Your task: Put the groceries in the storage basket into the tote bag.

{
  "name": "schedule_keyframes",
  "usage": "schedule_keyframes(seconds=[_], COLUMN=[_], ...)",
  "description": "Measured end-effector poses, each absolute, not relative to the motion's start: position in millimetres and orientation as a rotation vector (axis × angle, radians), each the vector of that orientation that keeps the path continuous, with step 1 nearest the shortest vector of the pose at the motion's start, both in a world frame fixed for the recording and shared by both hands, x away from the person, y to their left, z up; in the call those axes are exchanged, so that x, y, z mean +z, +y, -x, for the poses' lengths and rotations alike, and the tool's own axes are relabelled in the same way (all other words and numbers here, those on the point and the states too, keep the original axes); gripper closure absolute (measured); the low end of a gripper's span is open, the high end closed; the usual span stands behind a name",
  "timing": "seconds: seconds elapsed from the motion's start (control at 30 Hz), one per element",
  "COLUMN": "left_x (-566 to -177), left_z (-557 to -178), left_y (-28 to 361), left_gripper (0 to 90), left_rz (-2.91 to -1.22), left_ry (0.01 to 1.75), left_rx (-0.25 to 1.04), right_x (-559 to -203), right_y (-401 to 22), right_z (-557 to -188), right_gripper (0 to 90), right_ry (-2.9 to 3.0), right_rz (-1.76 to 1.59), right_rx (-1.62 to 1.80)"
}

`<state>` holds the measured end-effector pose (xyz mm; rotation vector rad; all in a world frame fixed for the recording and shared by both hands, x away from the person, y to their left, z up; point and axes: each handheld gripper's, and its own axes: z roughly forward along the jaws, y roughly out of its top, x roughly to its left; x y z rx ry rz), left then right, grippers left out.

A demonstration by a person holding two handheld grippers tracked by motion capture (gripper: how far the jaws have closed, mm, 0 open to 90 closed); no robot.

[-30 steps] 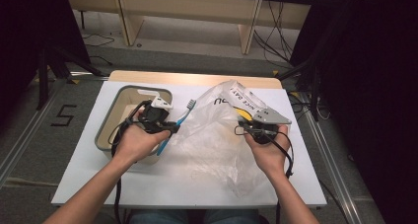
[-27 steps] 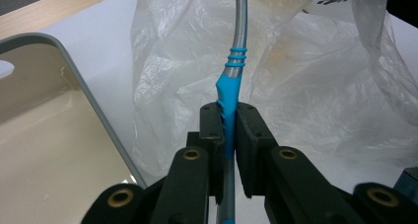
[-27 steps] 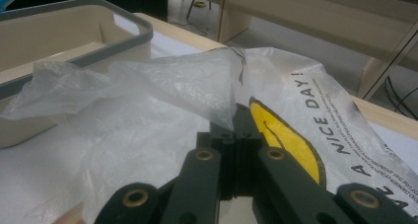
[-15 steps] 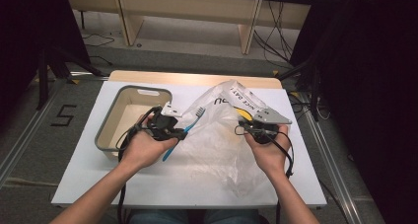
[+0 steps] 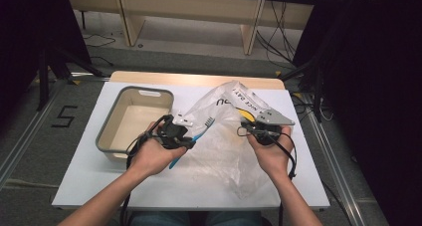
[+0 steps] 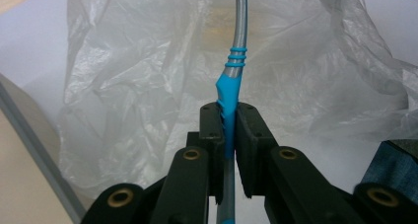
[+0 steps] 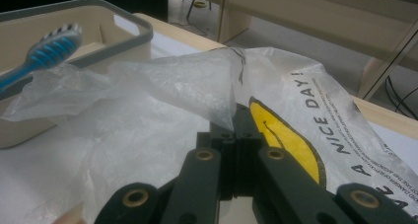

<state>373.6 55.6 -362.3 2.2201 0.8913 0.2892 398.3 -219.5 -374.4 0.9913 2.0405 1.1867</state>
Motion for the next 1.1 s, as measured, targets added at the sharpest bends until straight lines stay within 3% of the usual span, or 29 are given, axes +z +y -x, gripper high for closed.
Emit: schedule_keyframes(seconds=[1.1], left_x=[-395.0], left_z=[-374.0], left_y=[4.5], left_gripper=[82.2], left_rz=[-2.346], left_ry=[0.826], left_rx=[0.293], right_x=[-372.4], right_y=[-218.2], right_z=[-396.6], right_gripper=[90.0], right_ry=[2.040], right_rz=[-0.988], right_rx=[1.197])
